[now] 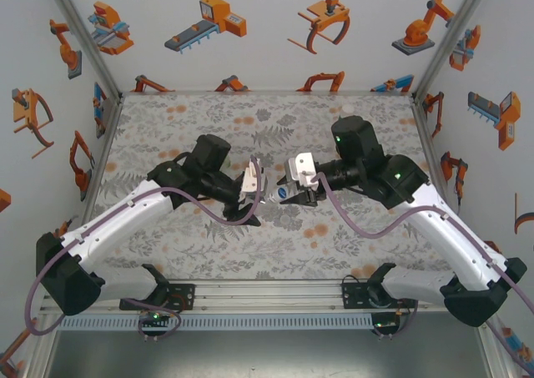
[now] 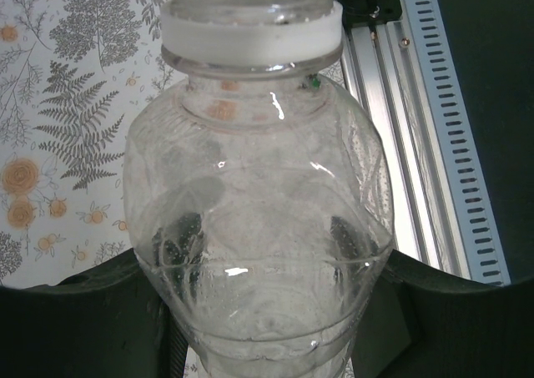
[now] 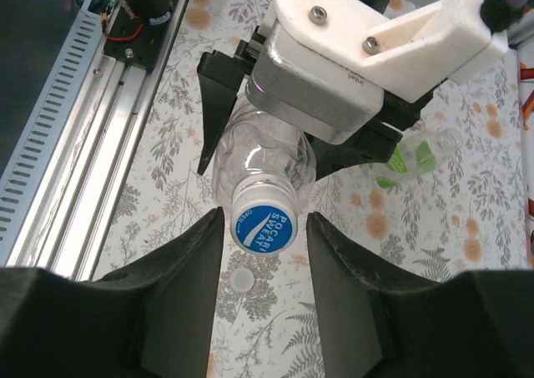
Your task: Screw on the bottle caps
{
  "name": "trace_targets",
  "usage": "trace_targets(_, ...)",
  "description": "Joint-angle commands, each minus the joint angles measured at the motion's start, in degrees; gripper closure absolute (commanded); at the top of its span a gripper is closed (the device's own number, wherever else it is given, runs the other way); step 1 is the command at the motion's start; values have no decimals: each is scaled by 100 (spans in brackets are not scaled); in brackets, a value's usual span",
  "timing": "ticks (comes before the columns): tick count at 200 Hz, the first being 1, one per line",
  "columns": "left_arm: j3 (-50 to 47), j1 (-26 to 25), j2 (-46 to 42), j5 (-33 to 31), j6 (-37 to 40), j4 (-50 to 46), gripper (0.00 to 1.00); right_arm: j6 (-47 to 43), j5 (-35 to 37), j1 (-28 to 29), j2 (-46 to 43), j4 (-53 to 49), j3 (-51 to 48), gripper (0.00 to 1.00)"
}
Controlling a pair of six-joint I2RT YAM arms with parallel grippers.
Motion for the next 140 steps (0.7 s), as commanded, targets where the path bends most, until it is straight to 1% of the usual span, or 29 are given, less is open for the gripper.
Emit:
trace_targets(1, 167, -30, 9, 240, 137, -82, 100, -159, -233, 61, 58, 38, 47, 59)
trace_targets(48, 169, -30, -16, 220, 136, -84, 100, -160, -216, 113, 79, -15, 47, 65)
trace_targets(92, 162, -30, -71, 80, 136, -74, 100, -106, -156, 123, 67, -35, 41, 73)
trace_targets(104, 135, -30, -100, -1, 127, -19, 100, 97, -84, 125, 90, -10, 52, 77)
trace_targets(118, 73, -31, -164, -152, 94, 90, 100, 575, 121, 122, 139, 77, 105, 83)
trace_targets(140, -102, -30, -320, -658, -42, 428, 100, 1414, 529, 123, 203, 211, 123, 93)
